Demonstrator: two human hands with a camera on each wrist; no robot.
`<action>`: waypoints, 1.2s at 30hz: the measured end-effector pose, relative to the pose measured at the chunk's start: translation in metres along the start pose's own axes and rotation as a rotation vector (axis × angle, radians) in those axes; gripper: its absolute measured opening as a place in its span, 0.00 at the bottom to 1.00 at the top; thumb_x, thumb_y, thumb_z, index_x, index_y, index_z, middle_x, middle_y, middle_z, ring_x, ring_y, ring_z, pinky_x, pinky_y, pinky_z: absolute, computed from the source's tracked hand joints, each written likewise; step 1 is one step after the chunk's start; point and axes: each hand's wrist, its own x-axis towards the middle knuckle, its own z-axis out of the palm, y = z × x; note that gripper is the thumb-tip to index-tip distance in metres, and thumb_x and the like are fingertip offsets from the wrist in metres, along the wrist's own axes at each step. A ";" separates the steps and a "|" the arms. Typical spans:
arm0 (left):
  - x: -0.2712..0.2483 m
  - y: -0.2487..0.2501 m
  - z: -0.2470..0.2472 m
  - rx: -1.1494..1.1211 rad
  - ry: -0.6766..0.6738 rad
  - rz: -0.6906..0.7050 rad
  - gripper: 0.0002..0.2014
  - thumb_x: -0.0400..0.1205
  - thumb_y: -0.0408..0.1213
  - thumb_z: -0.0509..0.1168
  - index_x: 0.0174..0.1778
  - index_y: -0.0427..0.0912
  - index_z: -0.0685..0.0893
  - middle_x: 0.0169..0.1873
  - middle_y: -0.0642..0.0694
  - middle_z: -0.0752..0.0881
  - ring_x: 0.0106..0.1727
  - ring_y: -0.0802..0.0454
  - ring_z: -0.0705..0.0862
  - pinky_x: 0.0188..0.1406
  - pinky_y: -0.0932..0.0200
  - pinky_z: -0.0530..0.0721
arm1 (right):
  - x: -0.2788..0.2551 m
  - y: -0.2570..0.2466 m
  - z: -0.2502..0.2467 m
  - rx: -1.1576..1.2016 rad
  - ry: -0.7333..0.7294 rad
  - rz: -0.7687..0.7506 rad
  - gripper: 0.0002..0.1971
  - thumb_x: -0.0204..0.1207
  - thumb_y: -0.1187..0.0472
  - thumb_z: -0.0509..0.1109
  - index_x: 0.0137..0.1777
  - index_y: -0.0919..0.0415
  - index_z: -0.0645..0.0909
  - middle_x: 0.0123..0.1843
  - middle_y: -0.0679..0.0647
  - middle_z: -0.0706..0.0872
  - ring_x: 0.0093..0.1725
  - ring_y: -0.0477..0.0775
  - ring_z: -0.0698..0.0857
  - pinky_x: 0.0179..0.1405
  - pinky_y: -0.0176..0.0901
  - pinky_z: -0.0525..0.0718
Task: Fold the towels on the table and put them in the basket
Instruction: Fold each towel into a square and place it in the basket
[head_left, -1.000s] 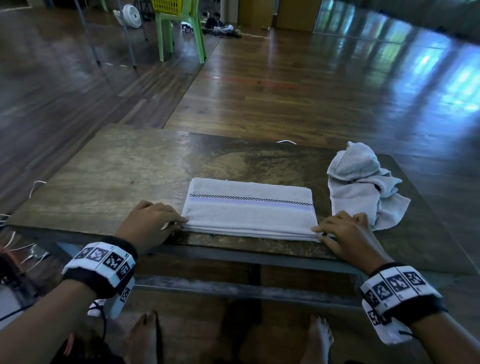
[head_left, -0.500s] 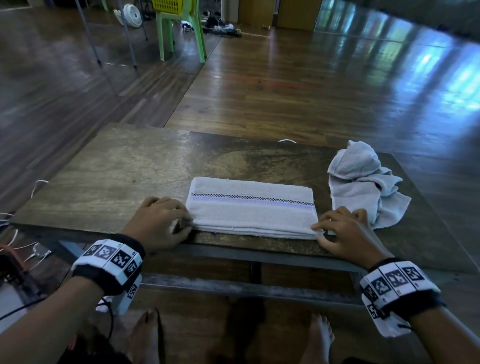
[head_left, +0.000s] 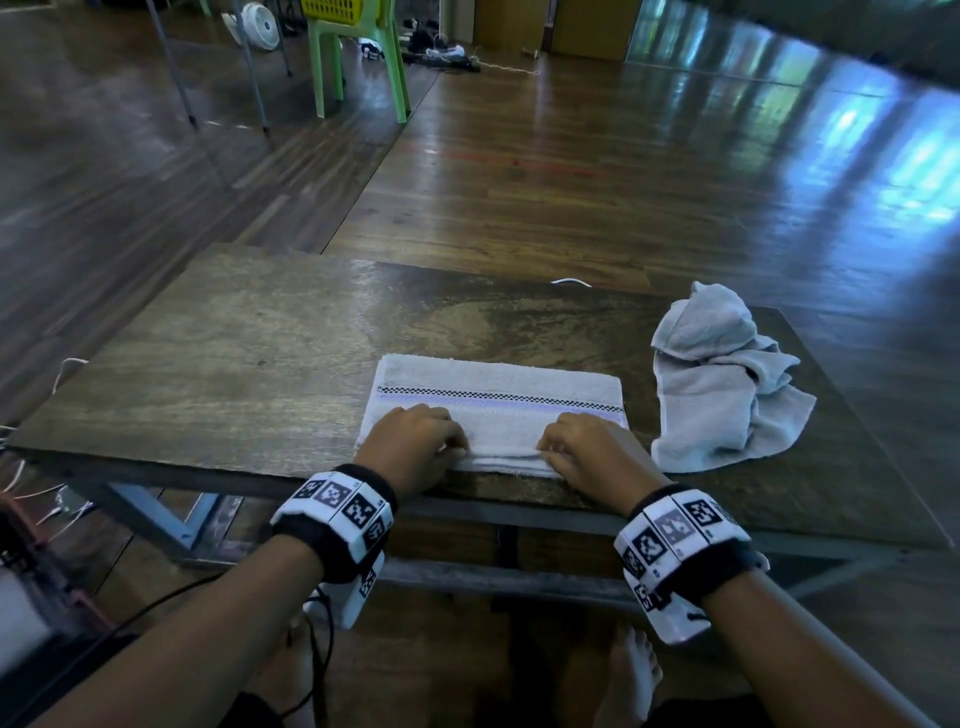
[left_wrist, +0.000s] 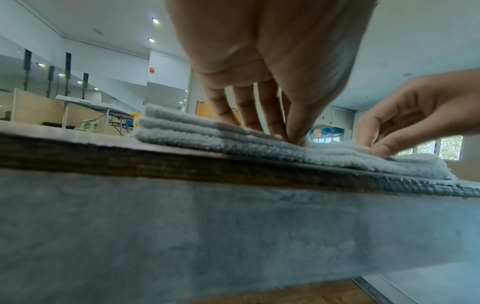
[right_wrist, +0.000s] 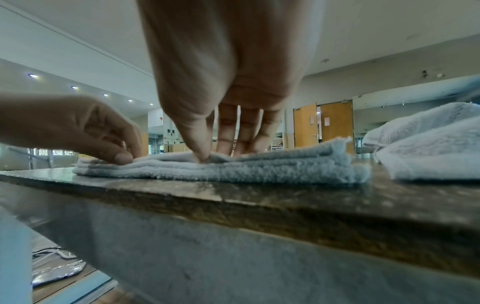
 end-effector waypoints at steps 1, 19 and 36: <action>-0.001 -0.001 0.001 -0.022 0.022 0.000 0.09 0.82 0.44 0.62 0.52 0.48 0.86 0.51 0.52 0.85 0.54 0.51 0.80 0.48 0.58 0.74 | -0.001 0.000 0.000 0.011 0.005 -0.003 0.10 0.80 0.53 0.63 0.56 0.53 0.83 0.53 0.49 0.85 0.54 0.51 0.82 0.47 0.44 0.79; -0.037 -0.062 -0.019 0.061 0.051 0.027 0.06 0.76 0.44 0.70 0.48 0.52 0.86 0.49 0.56 0.85 0.54 0.54 0.80 0.50 0.60 0.64 | -0.047 0.064 -0.005 0.020 0.020 0.051 0.13 0.71 0.55 0.74 0.56 0.53 0.85 0.52 0.48 0.83 0.47 0.44 0.80 0.47 0.40 0.79; -0.046 -0.072 -0.021 0.154 0.060 0.032 0.13 0.66 0.31 0.73 0.45 0.47 0.85 0.46 0.52 0.88 0.44 0.50 0.87 0.46 0.55 0.73 | -0.049 0.068 0.007 0.007 0.103 -0.018 0.14 0.66 0.72 0.74 0.52 0.62 0.85 0.50 0.55 0.85 0.41 0.51 0.85 0.39 0.35 0.76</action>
